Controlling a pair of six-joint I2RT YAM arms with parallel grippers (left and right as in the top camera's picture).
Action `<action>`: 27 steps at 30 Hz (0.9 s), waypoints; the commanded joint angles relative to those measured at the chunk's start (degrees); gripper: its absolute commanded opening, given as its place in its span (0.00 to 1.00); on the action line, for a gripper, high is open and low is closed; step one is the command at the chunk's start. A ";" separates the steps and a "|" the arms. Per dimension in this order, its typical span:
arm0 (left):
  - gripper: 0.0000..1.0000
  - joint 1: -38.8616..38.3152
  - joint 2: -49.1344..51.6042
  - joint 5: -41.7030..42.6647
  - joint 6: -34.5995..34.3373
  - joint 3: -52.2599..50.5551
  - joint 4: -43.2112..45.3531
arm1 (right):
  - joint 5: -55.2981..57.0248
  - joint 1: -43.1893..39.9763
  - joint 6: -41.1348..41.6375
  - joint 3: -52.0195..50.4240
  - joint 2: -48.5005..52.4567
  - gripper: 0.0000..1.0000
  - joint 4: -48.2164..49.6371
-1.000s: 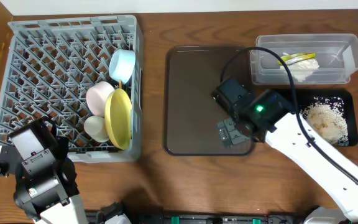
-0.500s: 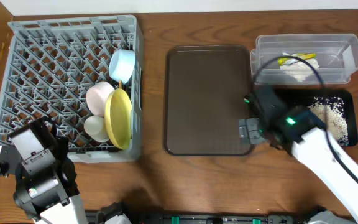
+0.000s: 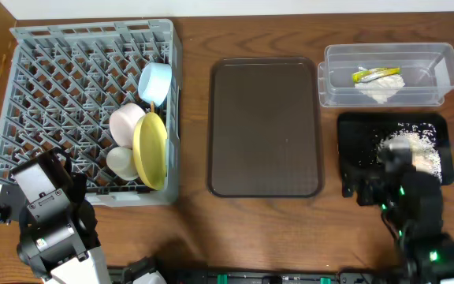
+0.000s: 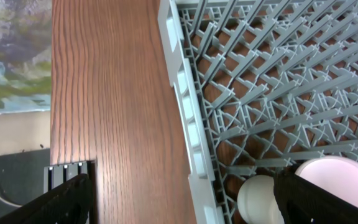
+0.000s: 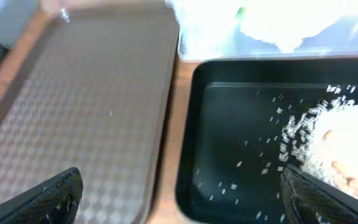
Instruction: Sort waste into correct bins and load items into the dishwasher
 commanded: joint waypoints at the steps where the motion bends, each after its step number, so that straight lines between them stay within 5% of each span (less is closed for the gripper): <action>1: 0.94 0.24 -0.04 -0.70 -0.52 0.68 -0.22 | -1.92 -1.95 -2.21 -7.50 -7.72 0.99 5.03; 8: 0.94 0.24 -0.04 -0.70 -0.52 0.68 -0.22 | -0.09 -3.76 -1.99 -21.14 -20.39 0.99 20.48; 27: 0.94 0.24 -0.04 -0.70 -0.52 0.68 -0.22 | 1.97 -17.49 -2.40 -21.31 -33.48 0.99 15.82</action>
